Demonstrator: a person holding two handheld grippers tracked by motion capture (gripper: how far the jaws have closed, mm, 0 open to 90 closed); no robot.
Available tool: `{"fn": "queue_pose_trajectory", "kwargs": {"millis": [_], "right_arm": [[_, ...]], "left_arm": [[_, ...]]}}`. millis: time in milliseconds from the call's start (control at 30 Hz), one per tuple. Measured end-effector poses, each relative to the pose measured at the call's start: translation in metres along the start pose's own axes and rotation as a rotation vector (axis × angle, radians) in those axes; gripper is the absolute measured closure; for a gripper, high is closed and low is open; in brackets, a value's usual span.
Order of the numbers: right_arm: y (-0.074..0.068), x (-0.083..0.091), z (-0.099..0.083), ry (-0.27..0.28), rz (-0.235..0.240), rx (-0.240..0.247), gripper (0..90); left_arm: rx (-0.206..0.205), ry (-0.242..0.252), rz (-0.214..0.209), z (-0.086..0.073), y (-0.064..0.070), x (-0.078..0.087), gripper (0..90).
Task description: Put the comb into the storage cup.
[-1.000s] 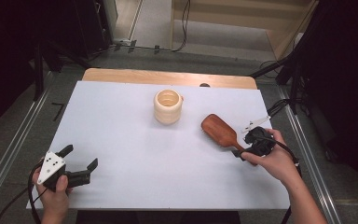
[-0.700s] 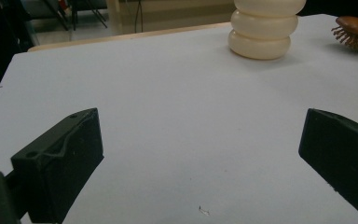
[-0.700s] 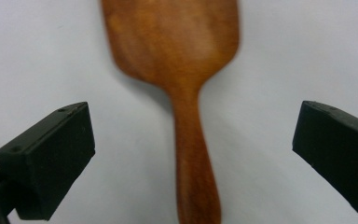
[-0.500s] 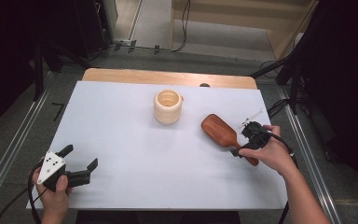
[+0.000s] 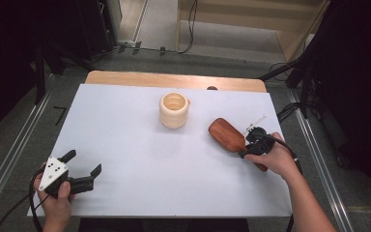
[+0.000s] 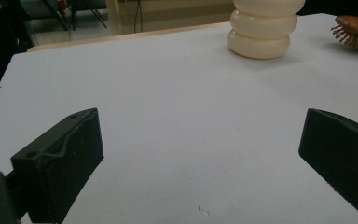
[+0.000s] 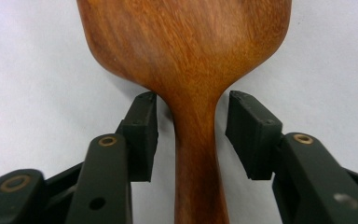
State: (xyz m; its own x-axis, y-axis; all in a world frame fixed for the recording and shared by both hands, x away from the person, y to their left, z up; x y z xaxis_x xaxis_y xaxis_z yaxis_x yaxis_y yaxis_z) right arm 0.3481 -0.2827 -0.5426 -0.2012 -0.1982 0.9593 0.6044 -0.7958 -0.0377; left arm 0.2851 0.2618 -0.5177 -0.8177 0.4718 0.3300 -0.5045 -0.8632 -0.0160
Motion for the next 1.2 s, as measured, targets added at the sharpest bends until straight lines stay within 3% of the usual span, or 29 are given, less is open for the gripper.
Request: {"fn": "queue_pose_trajectory", "kwargs": {"millis": [67,133,167,233,267,367,867,967,1200], "right_arm": [[0.000,-0.001,0.000,0.002,0.000,-0.002,54.9],[0.001,-0.002,0.000,0.003,-0.016,-0.008,63.8],[0.001,-0.002,0.000,0.003,-0.016,-0.008,63.8],[-0.001,-0.002,-0.001,0.004,-0.028,0.016,68.3],[-0.003,-0.002,-0.001,0.004,-0.032,0.031,69.7],[-0.005,-0.002,-0.001,0.017,-0.029,0.015,70.3],[-0.007,0.004,-0.012,0.203,-0.038,-0.053,70.7],[-0.013,0.012,-0.012,0.268,-0.044,-0.061,70.7],[-0.026,0.020,-0.012,0.362,-0.028,-0.074,70.6]], "left_arm": [[-0.002,-0.002,0.000,0.000,0.000,0.000,0.0],[-0.002,-0.002,0.000,0.000,0.000,0.000,0.0],[-0.002,-0.002,0.000,0.000,0.000,0.000,0.0],[-0.002,-0.003,0.001,0.000,0.000,0.000,0.0],[-0.003,-0.003,0.000,0.000,0.000,0.000,0.0],[-0.003,-0.003,0.001,0.000,0.000,0.000,0.0],[0.000,-0.003,-0.001,0.000,0.000,0.000,0.0],[0.000,-0.003,0.001,0.000,0.000,0.000,0.0],[-0.004,-0.007,0.006,0.000,0.000,0.000,0.0]]}}
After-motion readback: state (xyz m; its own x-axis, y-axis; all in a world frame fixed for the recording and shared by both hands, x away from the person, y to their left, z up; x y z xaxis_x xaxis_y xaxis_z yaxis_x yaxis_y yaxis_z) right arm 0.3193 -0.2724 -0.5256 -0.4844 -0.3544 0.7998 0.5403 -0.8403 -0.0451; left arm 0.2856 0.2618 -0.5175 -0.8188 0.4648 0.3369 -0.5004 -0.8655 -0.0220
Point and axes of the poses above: each handheld gripper's, and its own axes: x roughly backward along the jaws, z roughly out of its top, y roughly to its right, the point moved 6 cm from there along -x, roughly forward along the jaws
